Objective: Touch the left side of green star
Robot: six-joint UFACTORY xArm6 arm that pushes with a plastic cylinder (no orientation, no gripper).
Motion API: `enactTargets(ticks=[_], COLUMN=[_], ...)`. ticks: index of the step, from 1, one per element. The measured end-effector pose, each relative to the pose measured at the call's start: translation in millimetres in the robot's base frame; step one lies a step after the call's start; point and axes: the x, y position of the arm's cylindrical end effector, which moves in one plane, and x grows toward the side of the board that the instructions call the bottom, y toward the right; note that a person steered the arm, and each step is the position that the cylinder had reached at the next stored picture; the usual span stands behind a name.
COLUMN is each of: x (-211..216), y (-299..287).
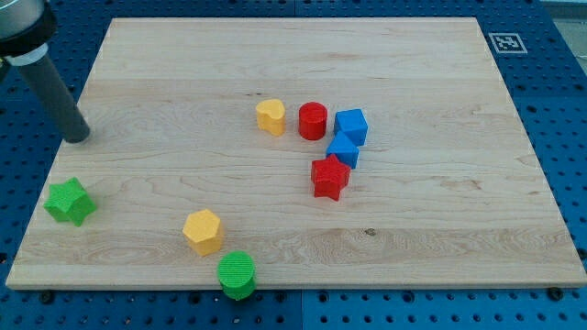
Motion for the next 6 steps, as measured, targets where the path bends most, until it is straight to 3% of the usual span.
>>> enactTargets(ticks=[3, 6], x=[69.5, 94.9], y=[-9.6, -3.0])
